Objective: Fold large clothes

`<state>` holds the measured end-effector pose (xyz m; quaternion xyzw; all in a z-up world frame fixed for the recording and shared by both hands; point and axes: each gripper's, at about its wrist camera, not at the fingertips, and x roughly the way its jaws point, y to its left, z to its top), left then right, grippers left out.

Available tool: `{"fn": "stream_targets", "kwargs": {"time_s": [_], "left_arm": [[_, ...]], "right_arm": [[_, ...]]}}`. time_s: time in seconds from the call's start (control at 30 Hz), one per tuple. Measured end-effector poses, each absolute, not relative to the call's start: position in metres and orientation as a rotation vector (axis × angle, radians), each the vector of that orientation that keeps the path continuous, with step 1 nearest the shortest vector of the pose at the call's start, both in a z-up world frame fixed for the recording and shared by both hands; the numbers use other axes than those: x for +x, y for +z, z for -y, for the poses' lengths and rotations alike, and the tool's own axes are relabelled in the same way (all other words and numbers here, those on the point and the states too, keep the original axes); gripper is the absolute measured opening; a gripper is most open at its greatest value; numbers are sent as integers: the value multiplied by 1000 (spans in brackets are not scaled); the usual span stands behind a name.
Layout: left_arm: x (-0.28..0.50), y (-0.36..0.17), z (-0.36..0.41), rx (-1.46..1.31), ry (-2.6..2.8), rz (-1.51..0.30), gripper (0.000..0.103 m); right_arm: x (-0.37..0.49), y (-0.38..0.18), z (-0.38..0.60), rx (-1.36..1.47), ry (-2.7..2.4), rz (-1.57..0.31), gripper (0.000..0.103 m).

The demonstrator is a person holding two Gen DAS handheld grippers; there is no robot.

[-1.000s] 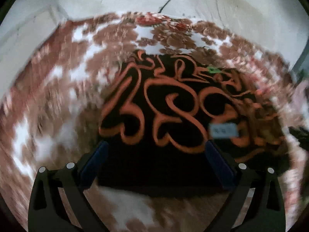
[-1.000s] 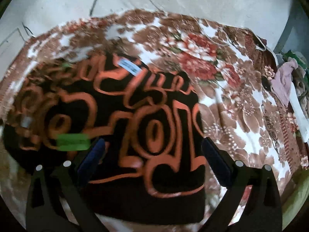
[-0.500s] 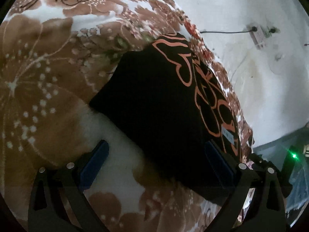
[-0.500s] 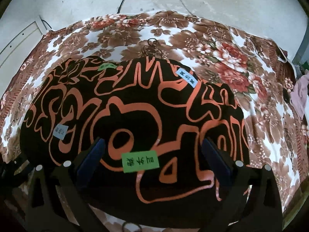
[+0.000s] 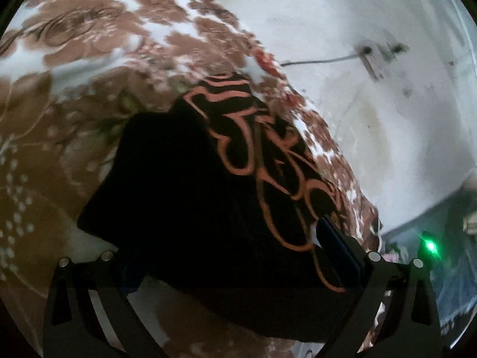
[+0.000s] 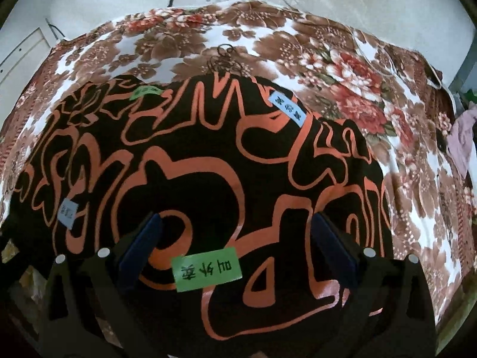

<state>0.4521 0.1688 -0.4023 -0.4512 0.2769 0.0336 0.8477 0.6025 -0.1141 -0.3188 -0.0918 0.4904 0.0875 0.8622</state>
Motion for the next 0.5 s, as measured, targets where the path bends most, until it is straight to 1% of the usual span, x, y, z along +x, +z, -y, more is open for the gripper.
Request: {"fn": "stream_targets", "kwargs": {"time_s": [0.07, 0.17, 0.2, 0.27, 0.37, 0.43, 0.5], "left_arm": [[452, -405, -172, -962, 71, -586, 98], [462, -402, -167, -857, 46, -601, 98], [468, -409, -165, -834, 49, -624, 98], [467, -432, -168, -885, 97, -640, 96], [464, -430, -158, -851, 111, -624, 97], [466, -427, -164, -968, 106, -570, 98], [482, -428, -171, -1026, 95, -545, 98]], "right_arm": [[603, -322, 114, -183, 181, -1034, 98], [602, -325, 115, -177, 173, -1035, 98], [602, -325, 114, -175, 170, -1035, 98], [603, -326, 114, -180, 169, -1031, 98], [608, -327, 115, -191, 152, -1033, 98], [611, -330, 115, -189, 147, -1047, 98], [611, -331, 115, -198, 142, -1045, 98]]}}
